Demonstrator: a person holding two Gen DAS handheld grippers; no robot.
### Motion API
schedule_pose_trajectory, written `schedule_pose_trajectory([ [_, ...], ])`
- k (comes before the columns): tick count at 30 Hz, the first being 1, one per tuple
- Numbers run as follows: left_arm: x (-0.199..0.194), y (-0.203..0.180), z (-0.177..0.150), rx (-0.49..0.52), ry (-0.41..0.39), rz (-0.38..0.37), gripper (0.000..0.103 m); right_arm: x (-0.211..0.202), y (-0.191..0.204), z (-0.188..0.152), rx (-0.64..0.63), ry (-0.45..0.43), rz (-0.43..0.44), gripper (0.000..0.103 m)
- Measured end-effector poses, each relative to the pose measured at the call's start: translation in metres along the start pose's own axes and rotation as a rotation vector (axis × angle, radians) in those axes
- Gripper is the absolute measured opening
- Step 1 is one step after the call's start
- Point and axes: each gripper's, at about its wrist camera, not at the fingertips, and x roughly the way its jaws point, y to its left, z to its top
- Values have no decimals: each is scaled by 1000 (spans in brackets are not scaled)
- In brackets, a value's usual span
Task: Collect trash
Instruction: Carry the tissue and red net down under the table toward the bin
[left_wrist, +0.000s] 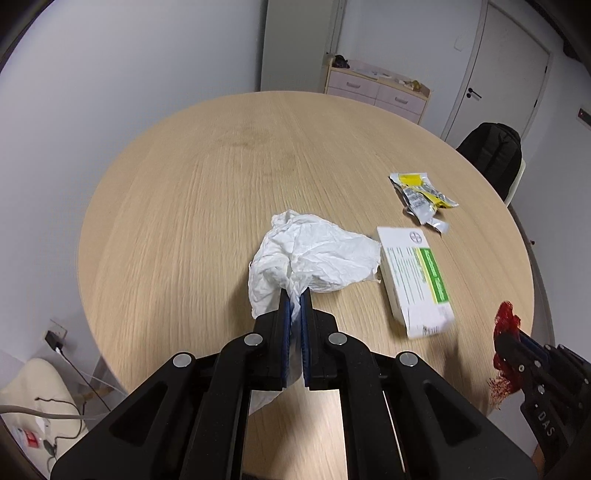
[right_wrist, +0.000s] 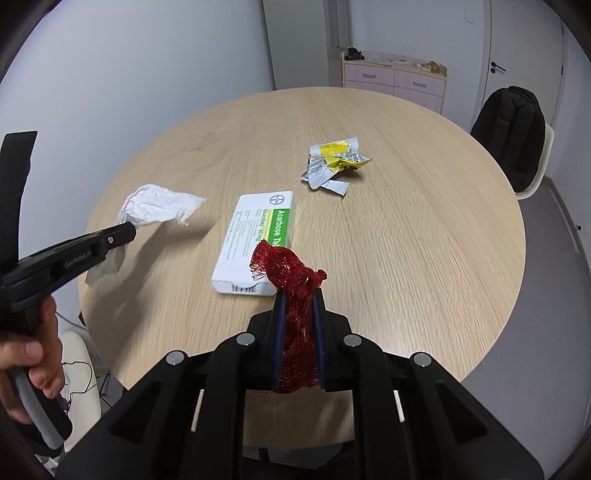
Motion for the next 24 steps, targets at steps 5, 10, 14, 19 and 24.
schedule_pose_trajectory([
  [5, -21, 2, -21, -6, -13, -6, 4, -14, 9, -13, -10, -16, 0, 13],
  [10, -44, 4, -43, -2, -33, -20, 4, -29, 17, -31, -13, -30, 2, 13],
  [14, -58, 8, -64, -10, -39, -31, 4, -39, 24, -45, -13, -38, -1, 13],
  [19, -70, 16, -89, -23, -45, -33, 4, -52, 33, -66, -15, -48, -4, 13],
  [24, -79, 19, -118, -20, -44, -40, 4, -59, 40, -86, -20, -52, -6, 13],
])
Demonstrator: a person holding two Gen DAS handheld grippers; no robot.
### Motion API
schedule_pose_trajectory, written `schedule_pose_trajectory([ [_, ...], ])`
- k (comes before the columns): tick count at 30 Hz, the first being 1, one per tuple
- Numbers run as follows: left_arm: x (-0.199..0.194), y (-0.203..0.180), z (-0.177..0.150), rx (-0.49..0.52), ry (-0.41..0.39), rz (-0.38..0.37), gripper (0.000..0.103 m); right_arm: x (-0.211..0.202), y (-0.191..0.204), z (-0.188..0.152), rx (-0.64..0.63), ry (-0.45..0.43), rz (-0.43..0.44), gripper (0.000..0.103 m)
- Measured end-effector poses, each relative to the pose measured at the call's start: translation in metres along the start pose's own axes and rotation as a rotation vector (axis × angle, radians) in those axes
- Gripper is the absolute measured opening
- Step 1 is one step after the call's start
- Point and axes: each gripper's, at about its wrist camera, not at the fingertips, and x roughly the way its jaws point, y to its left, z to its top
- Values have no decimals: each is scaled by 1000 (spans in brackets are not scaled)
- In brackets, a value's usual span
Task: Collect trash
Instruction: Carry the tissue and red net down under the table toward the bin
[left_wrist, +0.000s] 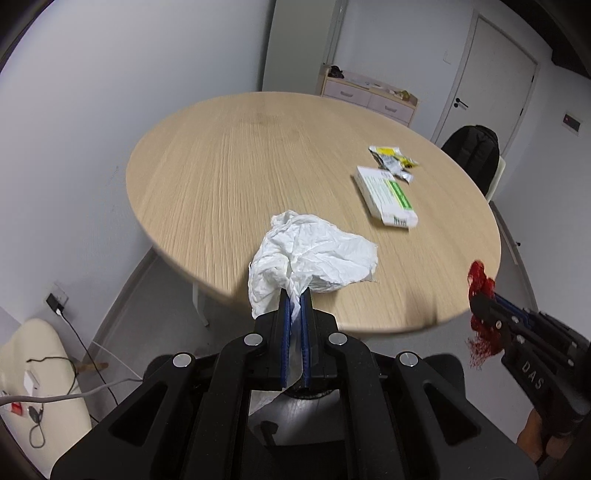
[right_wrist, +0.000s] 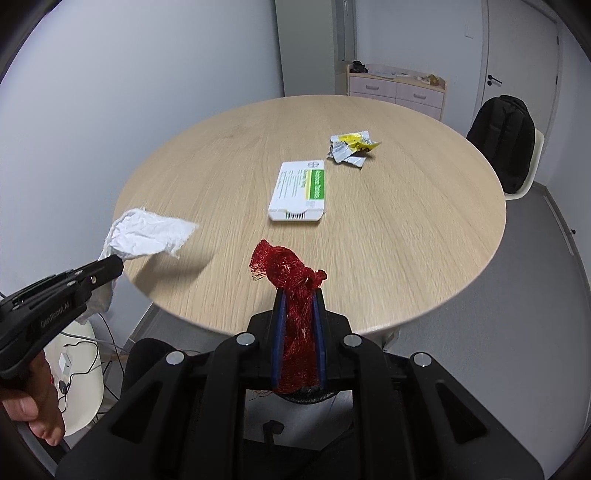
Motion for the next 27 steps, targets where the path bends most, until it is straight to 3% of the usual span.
schedule_pose_trajectory([
  [14, -7, 2, -69, 8, 30, 9, 4, -12, 4, -61, 7, -1, -14, 13],
  [27, 25, -3, -107, 18, 103, -3, 4, 20, -4, -99, 20, 59, -29, 13],
])
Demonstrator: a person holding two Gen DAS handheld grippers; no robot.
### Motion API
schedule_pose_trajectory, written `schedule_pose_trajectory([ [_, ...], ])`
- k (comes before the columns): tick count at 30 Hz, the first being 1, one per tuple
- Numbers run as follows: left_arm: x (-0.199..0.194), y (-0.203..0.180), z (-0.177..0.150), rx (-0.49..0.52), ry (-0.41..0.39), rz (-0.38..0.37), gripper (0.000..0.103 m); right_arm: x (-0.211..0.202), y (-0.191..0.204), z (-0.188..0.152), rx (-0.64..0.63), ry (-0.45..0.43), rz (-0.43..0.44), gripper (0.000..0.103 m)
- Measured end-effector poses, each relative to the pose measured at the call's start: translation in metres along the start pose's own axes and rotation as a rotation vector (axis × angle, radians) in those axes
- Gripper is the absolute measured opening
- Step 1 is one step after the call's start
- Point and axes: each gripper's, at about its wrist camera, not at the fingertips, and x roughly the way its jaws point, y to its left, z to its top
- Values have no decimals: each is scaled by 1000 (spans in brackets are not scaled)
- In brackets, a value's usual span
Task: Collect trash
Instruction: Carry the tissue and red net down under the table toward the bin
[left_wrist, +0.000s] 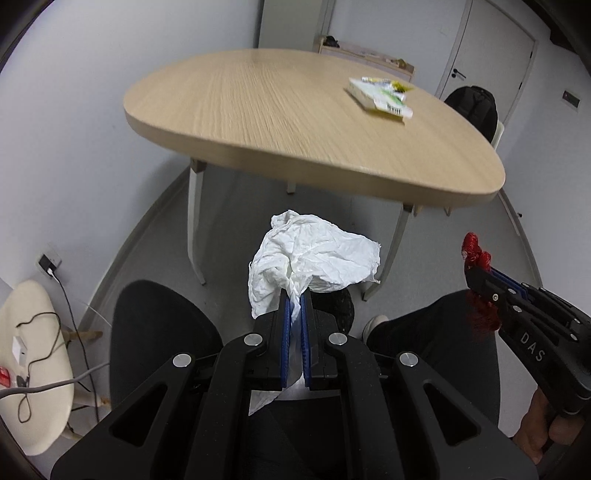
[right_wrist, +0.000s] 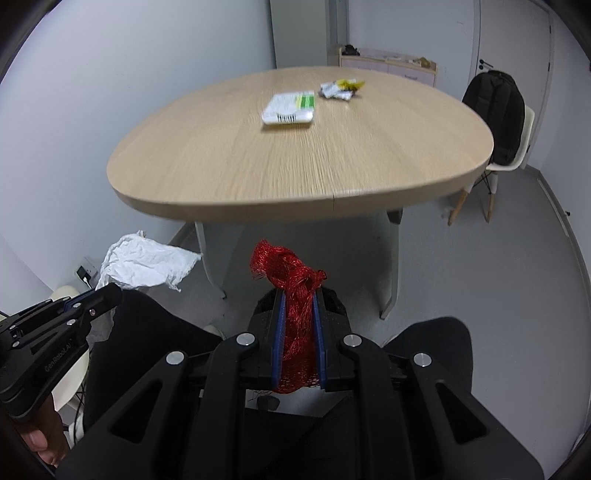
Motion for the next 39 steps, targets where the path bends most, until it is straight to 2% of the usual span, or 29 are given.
schedule_pose_trajectory([
  [11, 50, 2, -5, -10, 71, 16, 4, 41, -7, -15, 20, 61, -16, 13],
  [19, 97, 4, -8, -31, 130, 11, 4, 86, -12, -12, 30, 120, 2, 13],
  [39, 218, 2, 19, 0, 253, 55, 4, 215, -38, 9, 65, 262, -21, 13],
])
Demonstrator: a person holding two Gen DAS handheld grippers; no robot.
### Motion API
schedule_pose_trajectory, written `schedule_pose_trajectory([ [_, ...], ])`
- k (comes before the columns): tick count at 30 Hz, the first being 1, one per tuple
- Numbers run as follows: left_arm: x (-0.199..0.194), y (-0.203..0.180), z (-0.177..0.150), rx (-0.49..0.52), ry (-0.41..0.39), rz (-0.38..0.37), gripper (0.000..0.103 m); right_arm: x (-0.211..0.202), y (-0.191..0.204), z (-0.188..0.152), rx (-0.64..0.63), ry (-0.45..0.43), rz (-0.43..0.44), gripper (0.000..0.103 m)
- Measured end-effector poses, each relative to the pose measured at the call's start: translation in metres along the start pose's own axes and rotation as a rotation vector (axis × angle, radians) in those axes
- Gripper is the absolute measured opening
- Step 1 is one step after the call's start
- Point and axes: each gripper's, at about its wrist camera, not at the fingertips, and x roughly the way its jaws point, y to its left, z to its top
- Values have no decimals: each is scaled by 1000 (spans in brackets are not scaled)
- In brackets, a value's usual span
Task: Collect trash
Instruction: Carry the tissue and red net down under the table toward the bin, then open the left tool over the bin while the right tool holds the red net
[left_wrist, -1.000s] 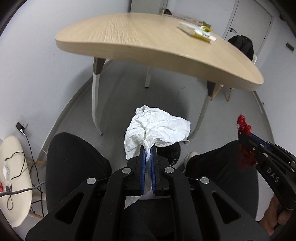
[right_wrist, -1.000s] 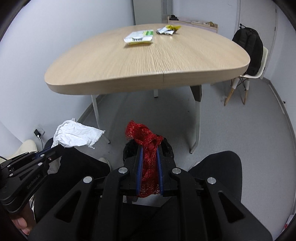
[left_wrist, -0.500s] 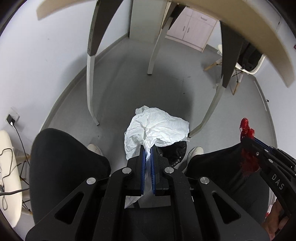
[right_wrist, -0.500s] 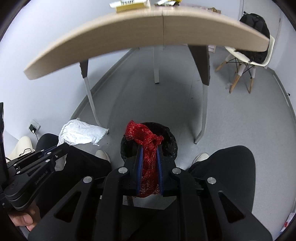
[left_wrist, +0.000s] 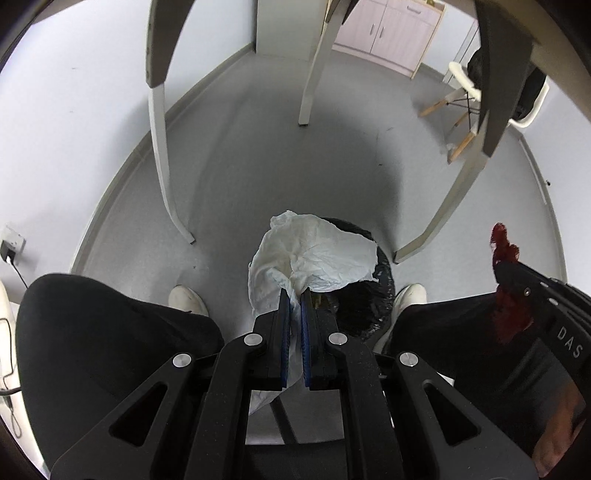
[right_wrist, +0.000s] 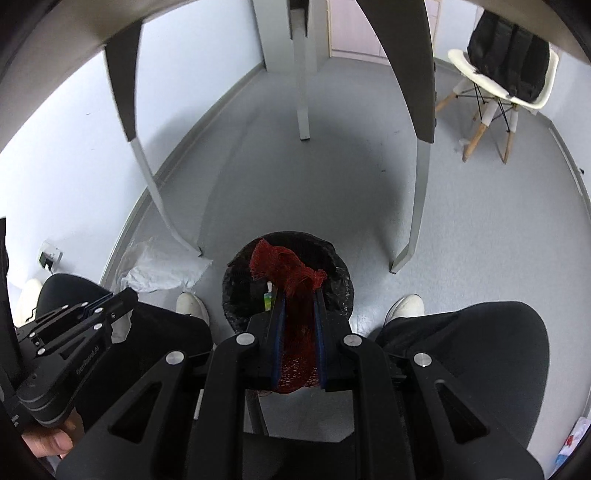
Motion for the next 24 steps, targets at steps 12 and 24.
schedule_pose_trajectory([
  [12, 73, -13, 20, 43, 45, 5, 4, 72, -19, 18, 0, 52, -23, 13],
  [24, 120, -40, 24, 70, 99, -18, 5, 121, -44, 16, 52, 108, -43, 13],
])
